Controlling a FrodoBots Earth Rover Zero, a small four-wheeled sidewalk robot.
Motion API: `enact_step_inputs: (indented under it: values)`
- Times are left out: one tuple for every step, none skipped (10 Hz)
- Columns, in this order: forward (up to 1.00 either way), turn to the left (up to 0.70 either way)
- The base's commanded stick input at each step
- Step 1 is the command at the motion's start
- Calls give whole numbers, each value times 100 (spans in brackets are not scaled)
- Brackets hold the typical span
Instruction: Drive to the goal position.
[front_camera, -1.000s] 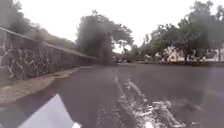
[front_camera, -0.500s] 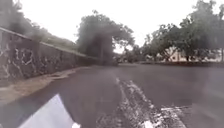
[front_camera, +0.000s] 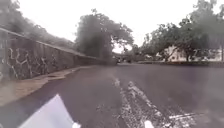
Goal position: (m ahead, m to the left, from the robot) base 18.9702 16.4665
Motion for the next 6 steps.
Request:
enact_step_inputs:
  values:
    - [45, 0]
    - [45, 0]
    - [45, 0]
    - [45, 0]
    - [45, 0]
    - [45, 0]
